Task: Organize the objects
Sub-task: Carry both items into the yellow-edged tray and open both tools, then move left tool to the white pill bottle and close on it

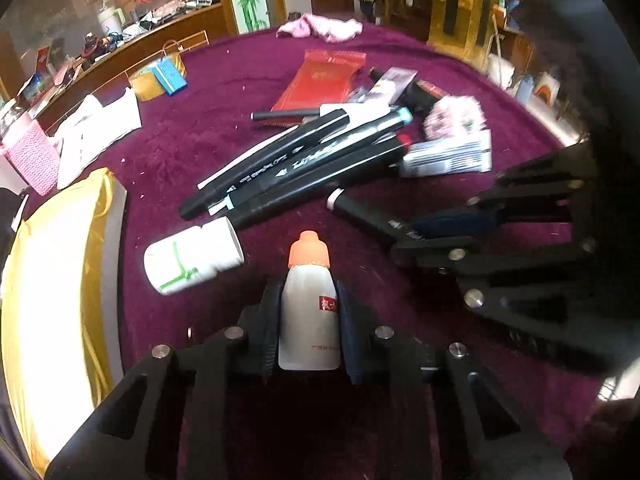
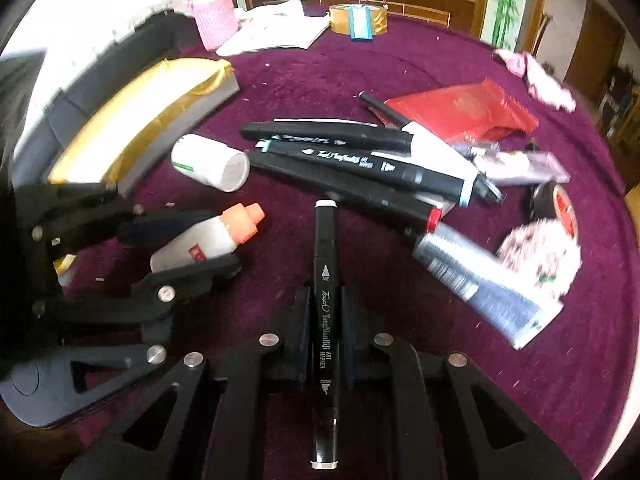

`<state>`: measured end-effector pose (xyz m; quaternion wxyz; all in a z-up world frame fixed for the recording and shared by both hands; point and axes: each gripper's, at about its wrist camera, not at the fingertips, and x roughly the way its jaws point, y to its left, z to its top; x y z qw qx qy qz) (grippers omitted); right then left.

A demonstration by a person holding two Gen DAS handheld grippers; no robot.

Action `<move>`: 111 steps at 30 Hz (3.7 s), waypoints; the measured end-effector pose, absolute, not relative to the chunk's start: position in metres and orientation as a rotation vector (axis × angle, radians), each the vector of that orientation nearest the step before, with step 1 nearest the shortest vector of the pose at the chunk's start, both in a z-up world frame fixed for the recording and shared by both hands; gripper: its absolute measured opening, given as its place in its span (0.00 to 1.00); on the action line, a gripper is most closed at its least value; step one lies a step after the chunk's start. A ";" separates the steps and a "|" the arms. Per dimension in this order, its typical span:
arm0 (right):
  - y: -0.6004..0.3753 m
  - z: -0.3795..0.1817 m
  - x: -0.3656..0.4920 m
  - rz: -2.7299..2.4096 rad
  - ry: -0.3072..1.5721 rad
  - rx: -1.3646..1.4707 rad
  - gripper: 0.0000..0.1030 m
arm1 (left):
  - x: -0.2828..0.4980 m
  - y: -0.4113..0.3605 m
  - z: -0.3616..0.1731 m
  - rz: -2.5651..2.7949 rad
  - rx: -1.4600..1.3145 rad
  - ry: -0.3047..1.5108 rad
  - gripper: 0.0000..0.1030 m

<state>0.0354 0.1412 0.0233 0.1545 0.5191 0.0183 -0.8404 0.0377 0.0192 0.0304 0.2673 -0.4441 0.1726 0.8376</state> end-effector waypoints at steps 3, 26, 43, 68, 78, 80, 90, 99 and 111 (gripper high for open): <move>0.150 0.034 0.046 -2.356 -0.109 1.436 0.12 | 0.056 0.004 0.055 2.264 -1.155 0.359 0.23; 0.033 0.075 -0.076 -1.918 -0.954 1.374 0.13 | -0.049 -0.160 0.147 2.620 -1.204 0.113 0.24; -0.008 0.023 -0.137 -2.143 -0.794 1.520 0.13 | -0.120 -0.171 0.025 2.480 -1.434 -0.193 0.24; 0.081 0.090 -0.033 -2.477 -0.466 1.239 0.49 | -0.076 -0.236 0.024 2.568 -1.393 -0.723 0.49; 0.175 0.067 -0.007 -2.566 -0.498 1.307 0.54 | -0.018 -0.150 0.091 2.504 -1.242 -0.438 0.77; 0.186 0.059 -0.005 -2.549 -0.567 1.314 0.54 | -0.018 -0.110 0.081 2.417 -1.296 -0.223 0.77; 0.211 0.056 0.008 -2.527 -0.600 1.293 0.54 | -0.021 0.003 0.028 2.229 -1.259 0.691 0.77; 0.203 0.053 0.003 -2.485 -0.572 1.301 0.54 | 0.002 0.015 0.021 2.127 -1.273 0.663 0.63; 0.198 0.049 0.002 -2.485 -0.572 1.320 0.54 | -0.001 0.021 0.011 2.232 -1.287 0.496 0.64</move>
